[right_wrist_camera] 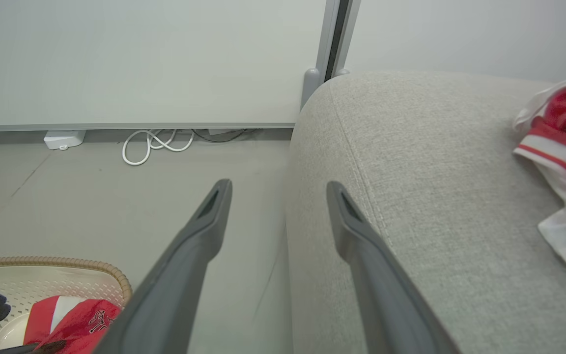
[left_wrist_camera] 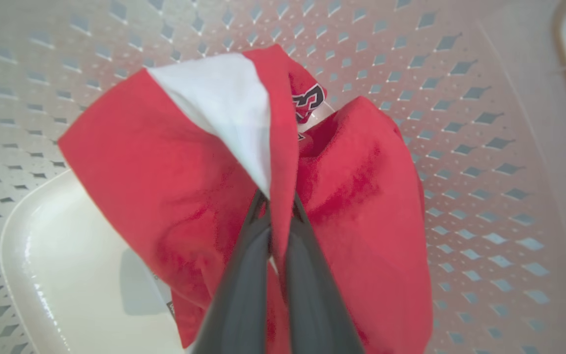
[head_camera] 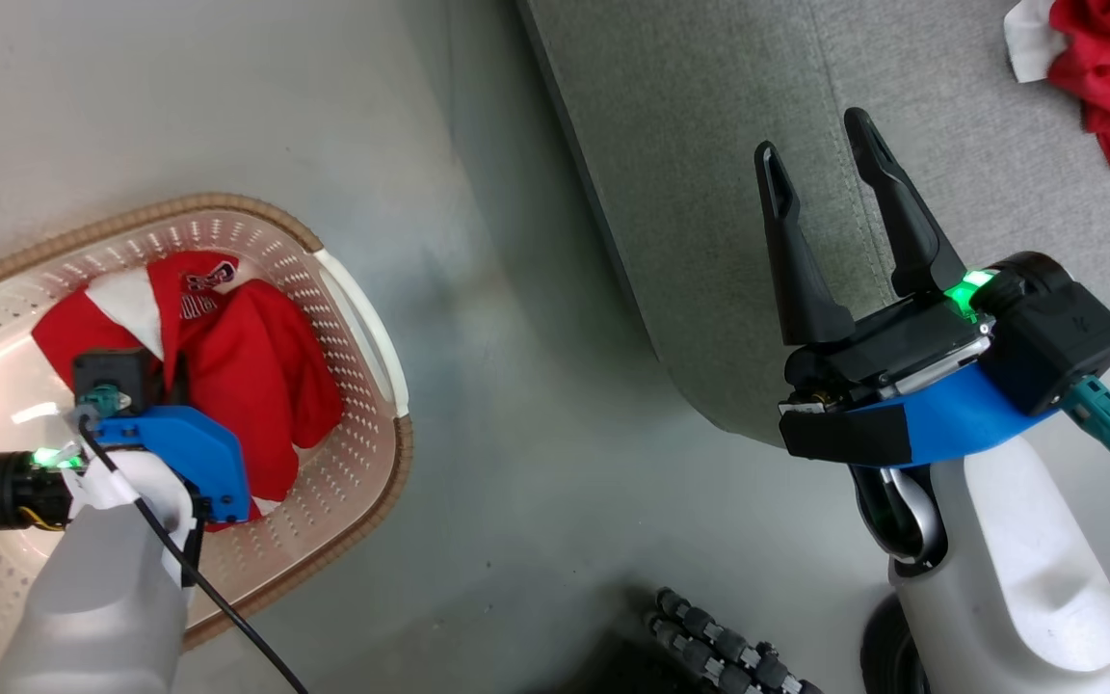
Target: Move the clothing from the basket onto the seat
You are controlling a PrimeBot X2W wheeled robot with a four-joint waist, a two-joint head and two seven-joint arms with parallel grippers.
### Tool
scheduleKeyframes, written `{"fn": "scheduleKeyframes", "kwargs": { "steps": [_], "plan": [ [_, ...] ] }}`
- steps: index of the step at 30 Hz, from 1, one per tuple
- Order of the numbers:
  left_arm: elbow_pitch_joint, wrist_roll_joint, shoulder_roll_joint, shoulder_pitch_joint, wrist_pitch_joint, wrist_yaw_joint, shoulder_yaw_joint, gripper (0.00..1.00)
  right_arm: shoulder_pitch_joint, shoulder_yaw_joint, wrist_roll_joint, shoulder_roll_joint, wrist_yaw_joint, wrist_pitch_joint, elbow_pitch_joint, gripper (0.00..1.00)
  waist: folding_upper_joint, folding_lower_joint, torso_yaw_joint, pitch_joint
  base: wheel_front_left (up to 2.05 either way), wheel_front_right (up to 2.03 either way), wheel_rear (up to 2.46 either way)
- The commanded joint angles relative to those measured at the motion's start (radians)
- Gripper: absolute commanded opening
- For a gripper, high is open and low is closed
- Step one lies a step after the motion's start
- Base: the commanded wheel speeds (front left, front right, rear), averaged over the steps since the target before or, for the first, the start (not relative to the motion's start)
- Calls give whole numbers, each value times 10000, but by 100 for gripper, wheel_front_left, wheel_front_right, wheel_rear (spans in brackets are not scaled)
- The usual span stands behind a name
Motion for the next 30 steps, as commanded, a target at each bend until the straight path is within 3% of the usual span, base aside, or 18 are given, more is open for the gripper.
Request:
{"fn": "scheduleKeyframes", "kwargs": {
  "steps": [1, 6, 15, 22, 30],
  "plan": [
    [53, 4, -73, -18, -136, -70, -82, 0, -86, -26, -75, 21, -2, -39, 69, 100, 0, -1, 110, -319, 0, 0, 0],
    [219, -50, -446, 149, -435, -285, -250, 0, 155, -173, -304, 21, -2, -38, 202, 100, 0, -1, 521, -1208, 0, 0, 0],
    [98, -123, -1358, 985, -768, -616, -601, 0, 847, -749, -916, 12, -2, -38, 580, 100, 0, -1, 1574, -3853, 0, 0, 0],
    [-761, -288, -1847, 1735, -779, -845, -940, 0, 1617, -1277, -1535, 11, -1, 211, 632, 100, 0, -1, 2599, -5513, 0, 0, 0],
    [-1990, -658, -1995, 2279, -781, -942, -2004, 0, 2557, -1396, -1627, 9, -2, 756, 335, 100, 0, -1, 3526, -6917, 0, 0, 0]
  ]
}}
